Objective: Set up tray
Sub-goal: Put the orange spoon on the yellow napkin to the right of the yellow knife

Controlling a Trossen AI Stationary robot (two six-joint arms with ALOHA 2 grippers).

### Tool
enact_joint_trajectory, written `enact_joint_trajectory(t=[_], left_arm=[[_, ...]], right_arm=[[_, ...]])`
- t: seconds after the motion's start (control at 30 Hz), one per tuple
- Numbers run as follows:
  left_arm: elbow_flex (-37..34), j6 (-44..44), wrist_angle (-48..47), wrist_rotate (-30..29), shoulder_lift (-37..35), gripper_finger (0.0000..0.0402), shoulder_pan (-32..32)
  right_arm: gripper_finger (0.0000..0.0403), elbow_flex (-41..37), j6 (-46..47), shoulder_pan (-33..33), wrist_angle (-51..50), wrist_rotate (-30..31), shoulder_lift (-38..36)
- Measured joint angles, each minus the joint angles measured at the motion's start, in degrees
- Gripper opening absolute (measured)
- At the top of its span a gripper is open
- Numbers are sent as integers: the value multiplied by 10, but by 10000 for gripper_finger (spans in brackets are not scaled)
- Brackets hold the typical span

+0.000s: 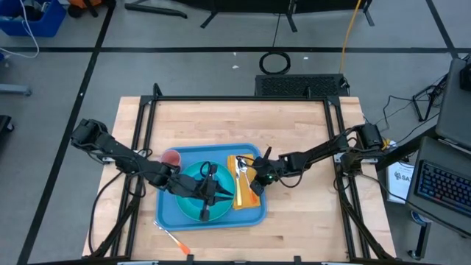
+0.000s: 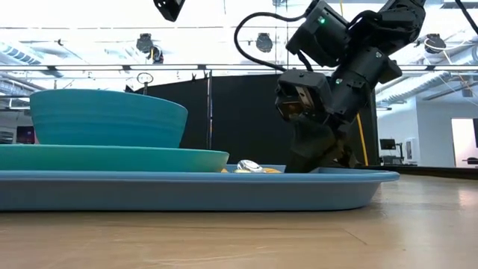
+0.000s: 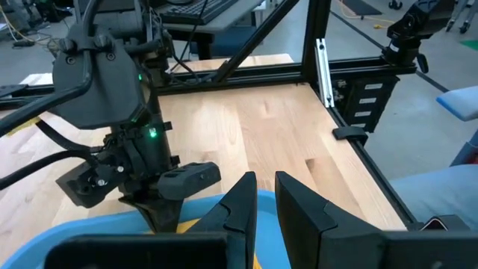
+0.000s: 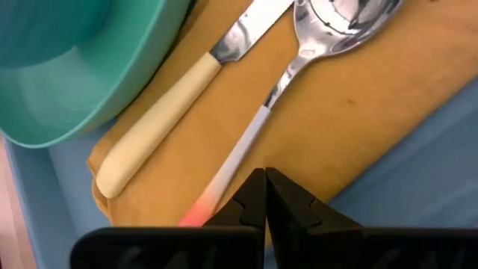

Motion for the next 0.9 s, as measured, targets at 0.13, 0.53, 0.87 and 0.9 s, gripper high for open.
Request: enact_joint_trajectory(t=[0.13, 0.53, 0.87, 0.9], left_arm=[[0, 0, 0, 0, 0, 53, 0], [0, 1, 0, 0, 0, 53, 0], [0, 1, 0, 0, 0, 53, 0], [0, 1, 0, 0, 0, 53, 0]], right_arm=[[0, -1, -1, 0, 3, -1, 0], [0, -1, -4, 3, 37, -31, 1], [0, -1, 11, 4, 26, -1, 1], [0, -1, 13, 4, 27, 0, 1]])
